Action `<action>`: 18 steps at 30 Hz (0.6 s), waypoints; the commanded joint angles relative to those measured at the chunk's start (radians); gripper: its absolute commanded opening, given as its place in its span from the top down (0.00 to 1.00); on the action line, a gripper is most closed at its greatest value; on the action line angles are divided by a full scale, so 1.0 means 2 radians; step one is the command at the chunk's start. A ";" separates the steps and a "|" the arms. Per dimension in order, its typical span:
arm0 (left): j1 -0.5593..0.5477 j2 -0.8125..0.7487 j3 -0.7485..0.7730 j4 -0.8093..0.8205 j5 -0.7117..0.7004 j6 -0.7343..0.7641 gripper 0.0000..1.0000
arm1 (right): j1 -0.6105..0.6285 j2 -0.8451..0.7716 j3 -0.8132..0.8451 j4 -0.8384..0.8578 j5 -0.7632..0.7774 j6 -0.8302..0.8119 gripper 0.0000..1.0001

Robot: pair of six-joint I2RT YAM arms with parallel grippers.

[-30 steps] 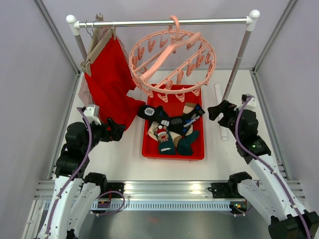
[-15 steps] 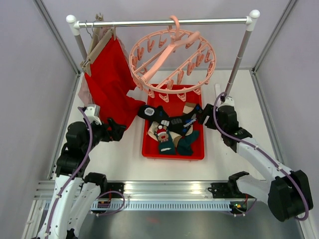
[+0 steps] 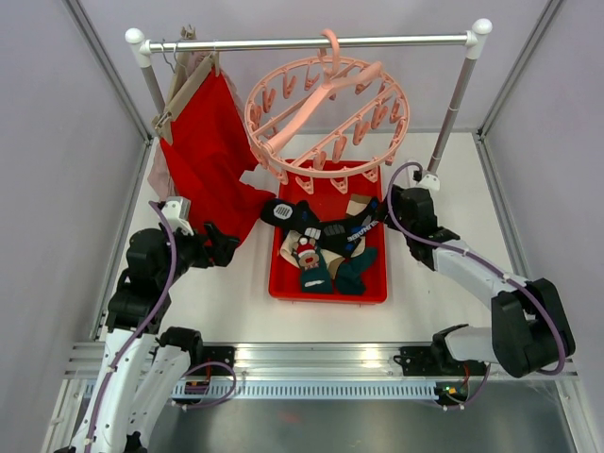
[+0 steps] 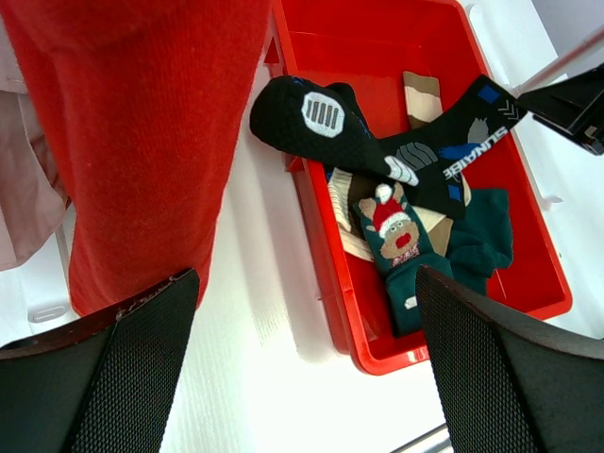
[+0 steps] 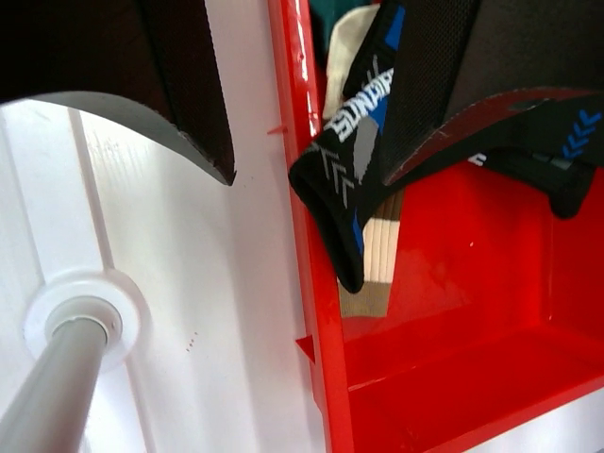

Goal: Clip the socks to the hanger
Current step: Pick up the sock from the bin.

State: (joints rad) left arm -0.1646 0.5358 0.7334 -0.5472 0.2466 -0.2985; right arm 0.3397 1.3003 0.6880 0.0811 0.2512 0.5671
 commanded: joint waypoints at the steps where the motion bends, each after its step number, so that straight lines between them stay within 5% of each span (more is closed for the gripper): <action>1: 0.003 0.001 -0.001 0.017 0.015 -0.006 0.00 | 0.001 0.021 0.024 0.045 0.021 0.001 0.32; 18: 0.003 -0.002 -0.001 0.017 0.016 -0.006 0.00 | 0.002 0.077 0.066 0.034 0.012 0.003 0.46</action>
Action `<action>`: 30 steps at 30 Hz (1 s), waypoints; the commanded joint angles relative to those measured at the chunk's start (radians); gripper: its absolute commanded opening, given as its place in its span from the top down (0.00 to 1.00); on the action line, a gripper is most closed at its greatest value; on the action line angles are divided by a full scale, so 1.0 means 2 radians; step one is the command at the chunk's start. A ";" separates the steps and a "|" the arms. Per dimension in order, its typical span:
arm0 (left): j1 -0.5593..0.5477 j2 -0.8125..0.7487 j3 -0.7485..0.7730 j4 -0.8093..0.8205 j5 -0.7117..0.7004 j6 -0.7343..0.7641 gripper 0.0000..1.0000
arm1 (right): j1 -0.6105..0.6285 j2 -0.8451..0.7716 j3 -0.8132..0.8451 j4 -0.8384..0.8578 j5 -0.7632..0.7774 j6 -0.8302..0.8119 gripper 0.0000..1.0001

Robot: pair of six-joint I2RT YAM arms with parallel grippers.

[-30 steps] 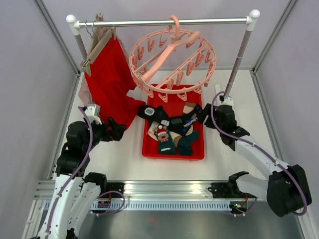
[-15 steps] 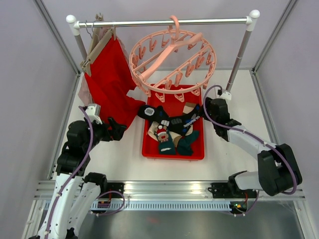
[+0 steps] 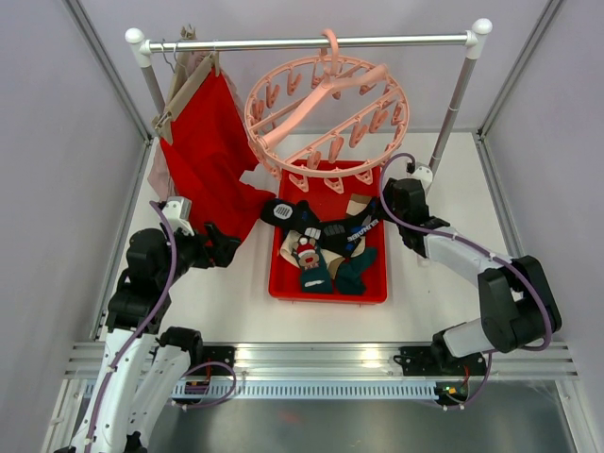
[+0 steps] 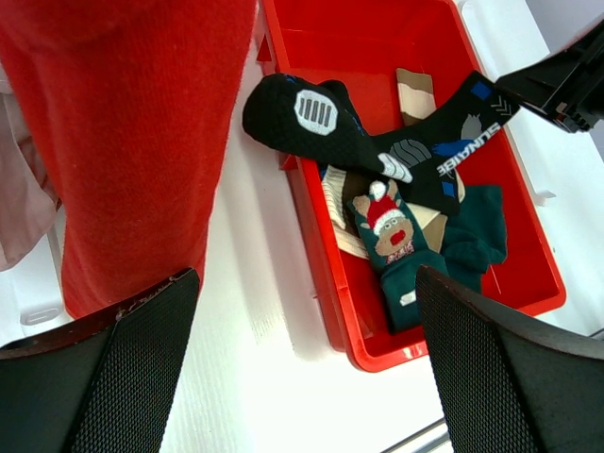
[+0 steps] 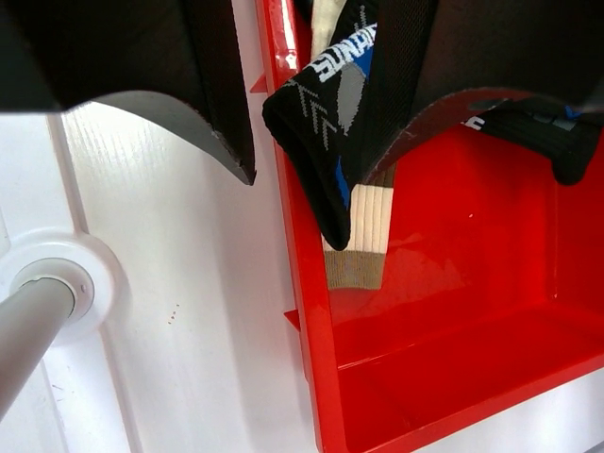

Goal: Clip the socks to the hanger
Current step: Pick up the sock from the bin.

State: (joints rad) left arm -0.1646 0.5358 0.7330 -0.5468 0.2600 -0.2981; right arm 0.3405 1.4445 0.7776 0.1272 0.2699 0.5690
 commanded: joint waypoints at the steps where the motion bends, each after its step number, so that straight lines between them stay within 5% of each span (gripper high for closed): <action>1: 0.003 -0.002 -0.001 0.016 0.010 -0.006 0.00 | 0.001 0.005 0.021 0.010 0.001 0.002 0.47; 30: 0.003 -0.001 -0.001 0.016 0.013 -0.006 0.00 | 0.001 -0.004 -0.009 -0.001 -0.010 0.006 0.54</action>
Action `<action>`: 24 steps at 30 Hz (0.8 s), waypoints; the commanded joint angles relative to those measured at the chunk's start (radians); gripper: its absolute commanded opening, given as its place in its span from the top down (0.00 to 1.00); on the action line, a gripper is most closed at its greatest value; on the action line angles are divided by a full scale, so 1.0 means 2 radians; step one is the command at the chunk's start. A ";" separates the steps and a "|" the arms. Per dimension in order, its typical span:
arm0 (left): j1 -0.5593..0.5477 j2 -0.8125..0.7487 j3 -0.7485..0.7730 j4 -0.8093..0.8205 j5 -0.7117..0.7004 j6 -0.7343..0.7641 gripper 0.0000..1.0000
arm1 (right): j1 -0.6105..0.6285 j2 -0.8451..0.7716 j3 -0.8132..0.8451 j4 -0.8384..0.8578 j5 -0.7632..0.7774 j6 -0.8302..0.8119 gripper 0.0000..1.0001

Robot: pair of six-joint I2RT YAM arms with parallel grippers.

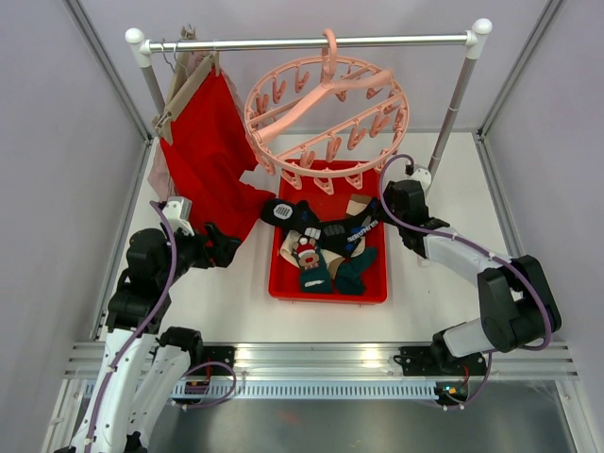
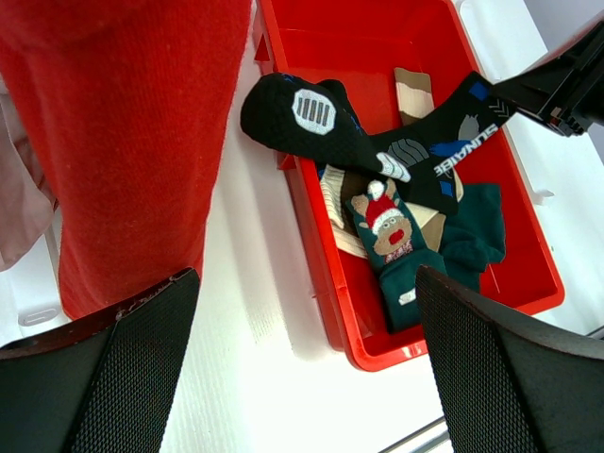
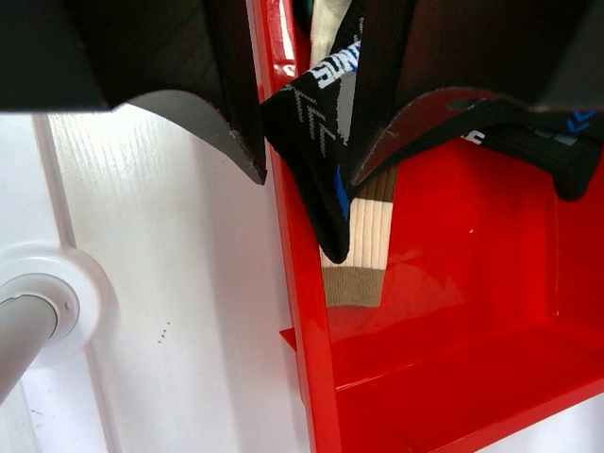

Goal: Clip the socks to the hanger
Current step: Pick up the sock from the bin.

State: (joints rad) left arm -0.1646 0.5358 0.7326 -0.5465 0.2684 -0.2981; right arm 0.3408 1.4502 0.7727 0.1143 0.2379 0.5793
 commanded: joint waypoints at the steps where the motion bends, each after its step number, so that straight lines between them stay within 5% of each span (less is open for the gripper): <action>1: 0.003 -0.001 0.000 0.017 0.008 -0.006 0.00 | 0.001 -0.009 -0.009 0.007 0.007 0.002 0.54; 19: 0.003 0.001 -0.001 0.017 0.008 -0.007 0.00 | 0.001 -0.009 -0.014 0.008 0.010 -0.002 0.51; 24: 0.003 0.004 -0.001 0.017 0.008 -0.006 0.00 | 0.001 -0.016 -0.015 0.012 0.008 -0.002 0.69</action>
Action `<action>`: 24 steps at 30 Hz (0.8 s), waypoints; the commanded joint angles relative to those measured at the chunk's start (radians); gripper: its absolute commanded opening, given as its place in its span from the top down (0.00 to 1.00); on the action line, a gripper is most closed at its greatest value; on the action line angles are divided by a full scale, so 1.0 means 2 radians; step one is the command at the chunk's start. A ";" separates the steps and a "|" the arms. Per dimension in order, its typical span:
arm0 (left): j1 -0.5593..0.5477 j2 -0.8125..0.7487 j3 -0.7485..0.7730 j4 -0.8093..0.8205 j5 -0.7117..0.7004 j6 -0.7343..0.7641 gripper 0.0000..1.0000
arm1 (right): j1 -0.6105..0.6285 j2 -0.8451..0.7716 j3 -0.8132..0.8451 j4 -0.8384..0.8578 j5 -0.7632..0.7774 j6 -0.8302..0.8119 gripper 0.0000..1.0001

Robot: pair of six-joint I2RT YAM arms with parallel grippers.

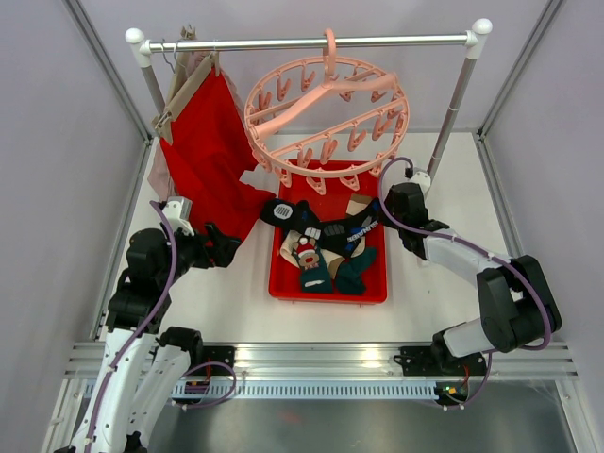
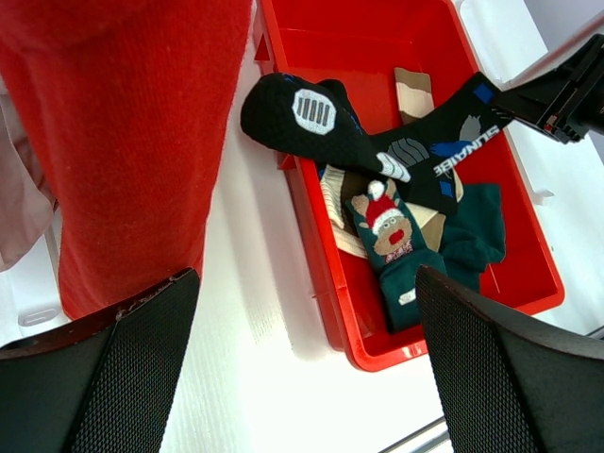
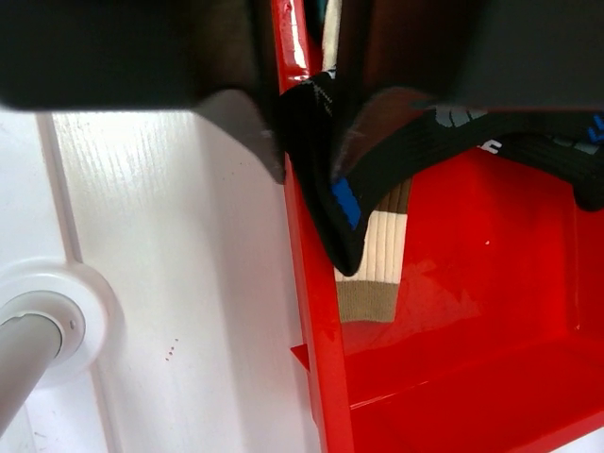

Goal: Clip the socks to the hanger
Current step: Pick up the sock from the bin.

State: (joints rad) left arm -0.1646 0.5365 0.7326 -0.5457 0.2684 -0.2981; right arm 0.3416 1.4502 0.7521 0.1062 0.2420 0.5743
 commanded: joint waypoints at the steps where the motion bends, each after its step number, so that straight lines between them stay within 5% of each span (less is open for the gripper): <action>1: 0.003 0.004 0.000 0.017 0.008 -0.006 0.00 | 0.000 -0.016 -0.005 0.016 0.004 0.000 0.75; 8: 0.003 0.005 0.000 0.021 0.019 -0.004 0.00 | 0.001 -0.055 -0.019 0.030 -0.025 0.001 1.00; 17: 0.003 0.010 0.010 0.130 0.226 -0.029 0.04 | 0.003 -0.238 -0.063 0.057 -0.119 -0.026 1.00; 24: -0.004 0.054 0.053 0.198 0.254 -0.067 0.04 | 0.002 -0.329 0.003 -0.041 -0.243 -0.084 1.00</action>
State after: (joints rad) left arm -0.1650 0.6075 0.7769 -0.2916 0.6868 -0.3687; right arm 0.3431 0.8211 0.6758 0.0875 -0.0875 0.4801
